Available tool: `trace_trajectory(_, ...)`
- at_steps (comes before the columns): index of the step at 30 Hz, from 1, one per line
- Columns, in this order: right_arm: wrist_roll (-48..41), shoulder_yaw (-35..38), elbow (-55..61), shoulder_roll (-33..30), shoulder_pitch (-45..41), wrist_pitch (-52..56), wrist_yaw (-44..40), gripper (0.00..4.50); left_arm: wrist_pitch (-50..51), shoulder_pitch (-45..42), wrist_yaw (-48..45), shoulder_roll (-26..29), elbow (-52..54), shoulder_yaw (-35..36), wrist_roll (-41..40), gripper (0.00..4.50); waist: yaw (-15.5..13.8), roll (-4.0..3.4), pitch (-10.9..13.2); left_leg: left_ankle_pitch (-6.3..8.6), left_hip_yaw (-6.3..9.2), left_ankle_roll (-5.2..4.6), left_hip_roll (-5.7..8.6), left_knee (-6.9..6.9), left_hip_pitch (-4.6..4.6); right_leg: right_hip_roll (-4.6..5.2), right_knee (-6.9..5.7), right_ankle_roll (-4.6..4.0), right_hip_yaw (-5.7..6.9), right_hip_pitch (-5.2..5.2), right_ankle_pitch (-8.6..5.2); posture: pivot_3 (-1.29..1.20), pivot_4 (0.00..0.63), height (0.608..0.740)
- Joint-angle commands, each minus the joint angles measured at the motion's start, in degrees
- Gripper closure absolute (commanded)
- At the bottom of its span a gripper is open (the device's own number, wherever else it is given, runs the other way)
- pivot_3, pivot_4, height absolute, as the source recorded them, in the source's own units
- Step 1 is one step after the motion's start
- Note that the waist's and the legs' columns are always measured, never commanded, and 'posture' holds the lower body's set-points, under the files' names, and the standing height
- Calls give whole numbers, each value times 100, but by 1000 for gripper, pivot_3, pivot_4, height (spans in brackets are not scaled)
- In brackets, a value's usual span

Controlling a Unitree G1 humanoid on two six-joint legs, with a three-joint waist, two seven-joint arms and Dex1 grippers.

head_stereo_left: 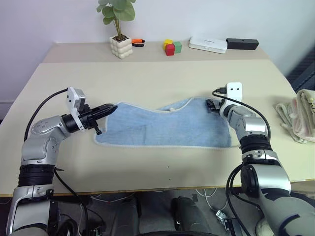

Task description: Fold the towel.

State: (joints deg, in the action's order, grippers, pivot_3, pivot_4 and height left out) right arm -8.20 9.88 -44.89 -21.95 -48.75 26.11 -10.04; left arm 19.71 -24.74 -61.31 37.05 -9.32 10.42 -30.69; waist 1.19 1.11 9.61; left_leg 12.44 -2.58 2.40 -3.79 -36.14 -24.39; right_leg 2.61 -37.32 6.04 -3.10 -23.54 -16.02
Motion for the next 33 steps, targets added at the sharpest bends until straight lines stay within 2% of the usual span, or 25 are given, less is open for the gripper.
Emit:
trace_trajectory(1, -33, 17, -123, 6, -209, -53, -195, 554, 76, 75, 98, 25, 370, 153, -127, 4500, 5, 0, 0, 0, 0, 0, 0, 0, 0, 0, 0, 0, 0, 0, 0, 0, 150, 740)
trace_trajectory(3, -5, -21, -206, 27, -223, -54, -270, 1355, 121, 121, 140, 26, 458, 170, -141, 4500, 10, 0, 0, 0, 0, 0, 0, 0, 1, -1, 0, 0, 0, 0, 0, 0, 150, 740)
trace_trajectory(9, 34, -28, -276, 56, -269, -94, -298, 4476, 252, 210, 224, 83, 654, 208, -200, 4500, -9, 0, 0, 0, 0, 0, 0, -1, 1, 0, 0, 0, 0, 2, 0, 0, 150, 740)
trace_trajectory(14, 119, -128, -170, 46, -221, -163, -391, 4476, 260, 209, 269, 106, 659, 221, -181, 4500, 1, 0, 0, 0, 0, 0, 1, -1, 1, 1, 1, 0, 0, 3, 0, 0, 150, 740)
trace_trajectory(19, 97, -299, 746, -167, 255, -213, -933, 4476, 93, 110, 472, 120, 422, 282, -14, 4500, -5, 0, 0, 0, 0, 0, 0, 1, 1, 0, 1, 0, 0, 1, 0, 0, 150, 740)
trace_trajectory(25, 214, -475, 1997, -577, 835, -110, -1422, 4476, -639, -302, 1117, 71, -514, 303, 657, 4500, -17, -1, 0, 0, 0, 0, 1, -2, 0, -1, 1, 0, 0, 0, 0, 0, 150, 740)
trace_trajectory(33, 496, -744, 2390, -789, 1132, -443, -1588, 4476, -1400, -753, 1414, 77, -1437, 209, 1203, 4500, -13, 0, 0, 0, 0, 0, 0, 3, -1, -3, 2, 1, 1, -3, 0, 0, 150, 740)
